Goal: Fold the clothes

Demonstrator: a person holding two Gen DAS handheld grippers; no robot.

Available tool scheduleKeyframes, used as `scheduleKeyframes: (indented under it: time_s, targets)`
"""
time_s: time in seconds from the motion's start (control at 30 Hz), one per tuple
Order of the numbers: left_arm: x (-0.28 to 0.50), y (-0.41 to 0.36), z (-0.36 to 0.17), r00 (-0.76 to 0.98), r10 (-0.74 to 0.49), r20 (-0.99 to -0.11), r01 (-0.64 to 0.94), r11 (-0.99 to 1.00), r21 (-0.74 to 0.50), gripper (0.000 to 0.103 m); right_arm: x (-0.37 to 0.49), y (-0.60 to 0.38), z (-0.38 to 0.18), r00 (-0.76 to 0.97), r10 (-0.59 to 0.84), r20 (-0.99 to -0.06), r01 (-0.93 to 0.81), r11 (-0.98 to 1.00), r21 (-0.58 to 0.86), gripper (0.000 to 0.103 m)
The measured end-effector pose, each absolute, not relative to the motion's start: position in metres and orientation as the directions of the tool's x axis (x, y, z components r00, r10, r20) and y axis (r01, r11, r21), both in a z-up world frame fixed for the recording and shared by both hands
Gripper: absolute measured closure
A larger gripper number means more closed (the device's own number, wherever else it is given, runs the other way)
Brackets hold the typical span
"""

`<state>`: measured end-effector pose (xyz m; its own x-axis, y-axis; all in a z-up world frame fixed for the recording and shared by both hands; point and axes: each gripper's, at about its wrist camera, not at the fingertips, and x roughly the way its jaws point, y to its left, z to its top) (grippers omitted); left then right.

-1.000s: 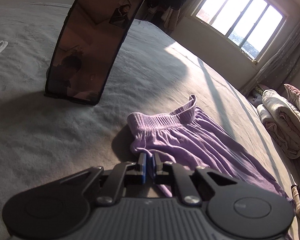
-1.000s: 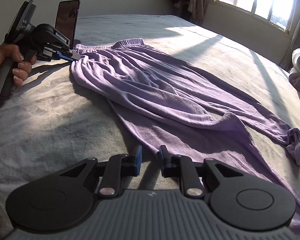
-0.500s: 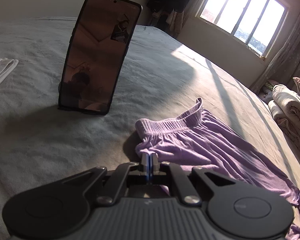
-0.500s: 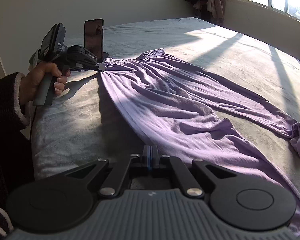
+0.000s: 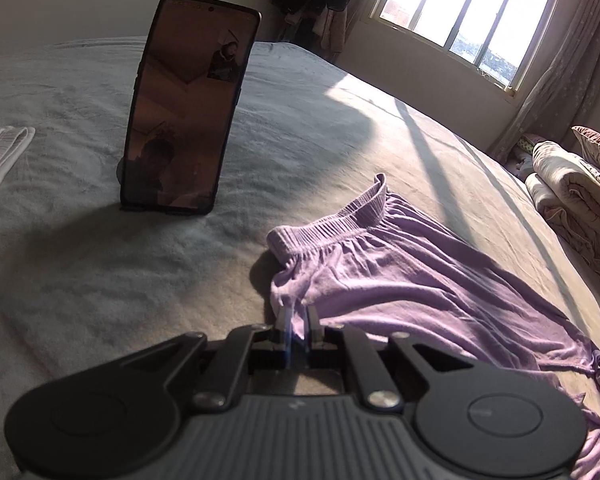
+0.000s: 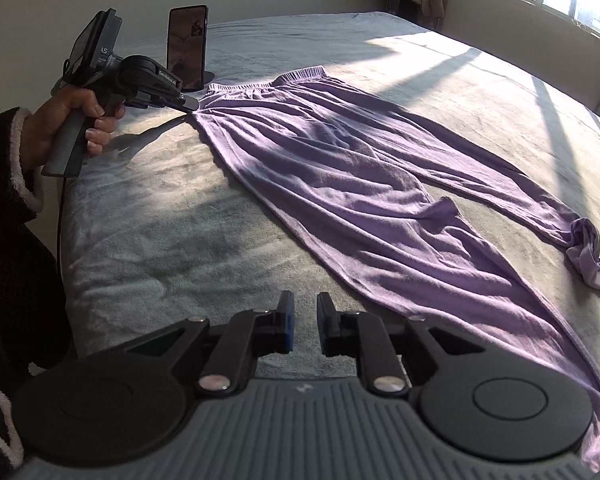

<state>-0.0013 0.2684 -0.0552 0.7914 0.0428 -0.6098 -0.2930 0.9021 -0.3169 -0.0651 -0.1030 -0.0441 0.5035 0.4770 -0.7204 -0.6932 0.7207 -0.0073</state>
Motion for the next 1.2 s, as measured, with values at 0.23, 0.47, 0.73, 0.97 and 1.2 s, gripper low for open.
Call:
scheduleKeyframes:
  time_s: [0.23,0.47,0.73,0.97,1.2]
  targets:
    - [-0.008,0.221,-0.043,0.812,-0.100,-0.574,-0.079,0.957,-0.278,0.069,-0.058,-0.145,-0.047,0.570,0.396,-0.720,-0.576,0.818,-0.006,0.062]
    - [-0.014,0.149,-0.044,0.765,-0.322,-0.557,0.249,0.946,-0.205,0.069,-0.068,-0.195,-0.047,0.639,0.303,-0.707,-0.469,0.882,-0.046,0.062]
    - [-0.018,0.079,-0.051,0.689,-0.457,-0.562,0.451,0.878,-0.161,0.066,-0.082,-0.245,-0.049,0.688,0.207,-0.695,-0.358,0.931,-0.077,0.062]
    - [-0.024,0.018,-0.051,0.621,-0.556,-0.553,0.598,0.792,-0.126,0.064,-0.089,-0.284,-0.051,0.718,0.118,-0.686,-0.255,0.962,-0.102,0.062]
    - [-0.035,-0.044,-0.053,0.538,-0.640,-0.549,0.720,0.687,-0.095,0.064,-0.081,-0.336,-0.047,0.730,0.131,-0.671,-0.122,0.991,0.062,0.062]
